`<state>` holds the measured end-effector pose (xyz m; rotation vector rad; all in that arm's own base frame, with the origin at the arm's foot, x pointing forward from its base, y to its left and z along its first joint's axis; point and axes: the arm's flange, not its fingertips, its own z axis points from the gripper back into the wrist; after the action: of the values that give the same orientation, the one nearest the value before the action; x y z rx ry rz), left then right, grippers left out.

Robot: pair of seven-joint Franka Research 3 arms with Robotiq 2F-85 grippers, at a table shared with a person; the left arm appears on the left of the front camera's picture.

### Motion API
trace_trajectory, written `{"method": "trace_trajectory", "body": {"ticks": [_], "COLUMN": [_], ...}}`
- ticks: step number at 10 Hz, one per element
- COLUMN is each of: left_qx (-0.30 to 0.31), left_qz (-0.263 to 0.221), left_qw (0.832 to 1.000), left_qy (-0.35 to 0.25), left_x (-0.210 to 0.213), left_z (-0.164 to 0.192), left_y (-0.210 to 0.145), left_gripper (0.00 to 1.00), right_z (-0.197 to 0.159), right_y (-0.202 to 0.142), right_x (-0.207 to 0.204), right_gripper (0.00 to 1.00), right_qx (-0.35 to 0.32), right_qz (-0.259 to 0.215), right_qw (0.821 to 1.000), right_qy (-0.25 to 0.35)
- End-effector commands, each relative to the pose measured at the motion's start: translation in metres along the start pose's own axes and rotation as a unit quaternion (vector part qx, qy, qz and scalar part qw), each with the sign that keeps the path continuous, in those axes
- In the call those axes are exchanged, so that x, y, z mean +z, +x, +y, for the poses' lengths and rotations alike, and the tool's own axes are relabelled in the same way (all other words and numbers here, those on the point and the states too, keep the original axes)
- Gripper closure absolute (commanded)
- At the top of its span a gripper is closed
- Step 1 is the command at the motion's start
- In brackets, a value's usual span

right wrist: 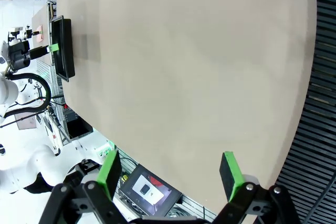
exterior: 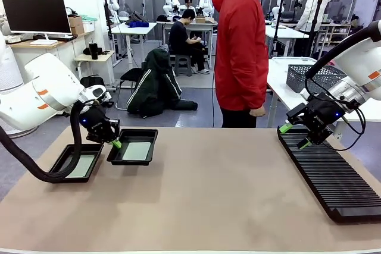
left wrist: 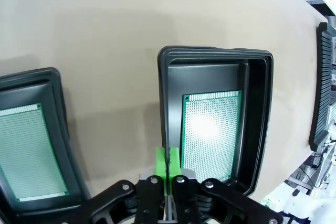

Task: Inspect and transfer BCBs to ESD trays.
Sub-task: Pick up the ESD tray and place it on the left side of the table.

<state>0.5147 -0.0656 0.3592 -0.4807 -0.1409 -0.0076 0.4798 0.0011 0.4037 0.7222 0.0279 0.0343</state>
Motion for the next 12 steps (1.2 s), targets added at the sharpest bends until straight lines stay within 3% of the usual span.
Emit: {"method": "trace_trajectory", "body": {"ticks": [1, 12], "left_qx": [-0.013, 0.004], "left_qz": [0.005, 0.003], "left_qw": [1.000, 1.000], "left_qy": [0.009, 0.028], "left_x": [-0.002, -0.035], "left_z": [0.014, 0.043], "left_y": [-0.001, -0.009], "left_gripper": [0.97, 0.97], "right_z": [0.003, 0.003], "right_y": [-0.001, -0.001], "right_x": [0.000, 0.000], "right_gripper": [0.00, 0.00], "right_qx": [-0.008, -0.008], "right_qz": [-0.003, -0.003], "right_qw": [1.000, 1.000], "right_qy": [-0.001, -0.001]}}
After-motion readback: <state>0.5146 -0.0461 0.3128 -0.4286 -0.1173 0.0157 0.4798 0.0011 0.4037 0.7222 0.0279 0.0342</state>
